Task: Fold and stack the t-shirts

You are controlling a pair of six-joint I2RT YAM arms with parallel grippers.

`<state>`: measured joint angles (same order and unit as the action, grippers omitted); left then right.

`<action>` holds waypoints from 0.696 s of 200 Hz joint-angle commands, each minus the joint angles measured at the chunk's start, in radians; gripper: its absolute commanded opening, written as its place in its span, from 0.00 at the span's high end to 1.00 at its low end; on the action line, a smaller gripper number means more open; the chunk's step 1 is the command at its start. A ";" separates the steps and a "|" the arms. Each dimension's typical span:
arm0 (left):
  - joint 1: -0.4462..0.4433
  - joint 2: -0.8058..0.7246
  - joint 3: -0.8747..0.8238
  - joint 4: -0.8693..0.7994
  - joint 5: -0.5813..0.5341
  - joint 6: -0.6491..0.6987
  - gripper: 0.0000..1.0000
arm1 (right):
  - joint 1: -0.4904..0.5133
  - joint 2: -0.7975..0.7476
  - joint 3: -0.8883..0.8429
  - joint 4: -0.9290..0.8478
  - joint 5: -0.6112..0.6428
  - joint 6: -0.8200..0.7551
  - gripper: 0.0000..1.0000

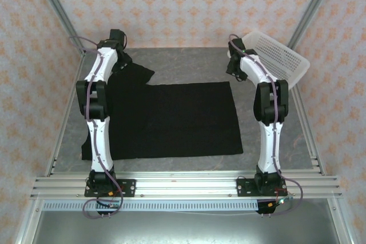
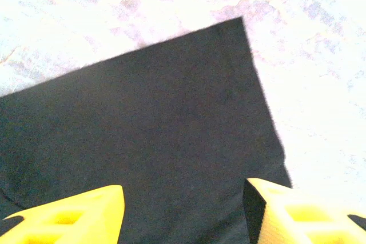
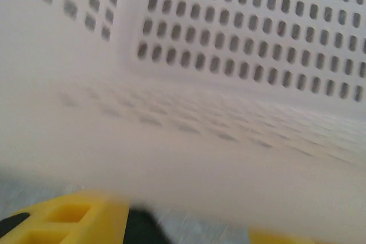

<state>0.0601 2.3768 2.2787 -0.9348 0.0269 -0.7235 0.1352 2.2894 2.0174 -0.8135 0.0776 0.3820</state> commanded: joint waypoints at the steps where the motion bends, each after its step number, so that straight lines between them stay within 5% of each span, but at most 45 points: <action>1: 0.003 0.051 0.079 -0.043 -0.025 0.033 0.41 | -0.044 0.038 0.076 -0.088 0.081 -0.007 0.46; 139: 0.032 0.406 0.447 0.128 -0.201 0.051 0.26 | 0.178 -0.257 -0.169 0.048 -0.109 0.016 0.42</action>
<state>0.0795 2.7396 2.6770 -0.8520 -0.0921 -0.6819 0.2996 2.1208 1.9175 -0.7986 -0.0029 0.3733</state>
